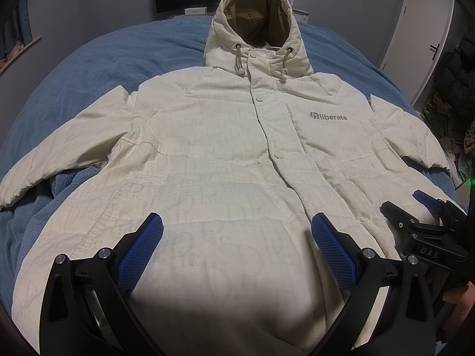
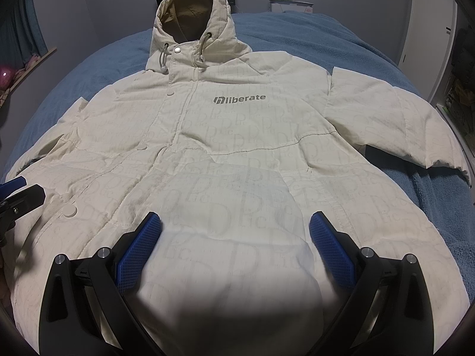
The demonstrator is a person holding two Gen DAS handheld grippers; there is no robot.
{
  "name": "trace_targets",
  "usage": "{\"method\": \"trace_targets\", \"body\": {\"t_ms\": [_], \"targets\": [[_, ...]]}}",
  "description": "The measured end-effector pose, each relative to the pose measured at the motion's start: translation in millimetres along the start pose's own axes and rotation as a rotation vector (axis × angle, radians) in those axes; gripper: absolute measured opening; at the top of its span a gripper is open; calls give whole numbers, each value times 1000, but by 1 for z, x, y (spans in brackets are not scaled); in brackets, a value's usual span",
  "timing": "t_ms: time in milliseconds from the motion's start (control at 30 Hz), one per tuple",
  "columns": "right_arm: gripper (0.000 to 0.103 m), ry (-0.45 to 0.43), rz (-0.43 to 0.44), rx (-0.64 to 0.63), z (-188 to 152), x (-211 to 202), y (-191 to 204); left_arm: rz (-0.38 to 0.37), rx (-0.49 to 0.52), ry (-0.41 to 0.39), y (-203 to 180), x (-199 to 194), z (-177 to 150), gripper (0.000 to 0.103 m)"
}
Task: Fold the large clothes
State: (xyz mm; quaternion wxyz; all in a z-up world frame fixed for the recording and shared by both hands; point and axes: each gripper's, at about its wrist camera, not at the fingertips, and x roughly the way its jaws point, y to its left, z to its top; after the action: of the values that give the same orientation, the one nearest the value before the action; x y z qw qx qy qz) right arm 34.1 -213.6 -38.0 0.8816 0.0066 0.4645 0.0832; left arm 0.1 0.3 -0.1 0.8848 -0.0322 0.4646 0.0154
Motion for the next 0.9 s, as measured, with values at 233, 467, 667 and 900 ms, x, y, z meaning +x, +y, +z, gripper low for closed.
{"method": "trace_targets", "body": {"t_ms": [233,467,667,900], "targets": [[96,-4,21,14,1,1,-3,0,1,-4,0,0,0,97],[96,-4,37,24,-3,1,-6,3,6,-4,-3,0,-2,97],[96,-1,40,27,-3,2,-6,3,6,-4,-5,0,-3,97],[96,4,45,31,-3,3,-7,3,5,-4,-4,0,-3,97]]}}
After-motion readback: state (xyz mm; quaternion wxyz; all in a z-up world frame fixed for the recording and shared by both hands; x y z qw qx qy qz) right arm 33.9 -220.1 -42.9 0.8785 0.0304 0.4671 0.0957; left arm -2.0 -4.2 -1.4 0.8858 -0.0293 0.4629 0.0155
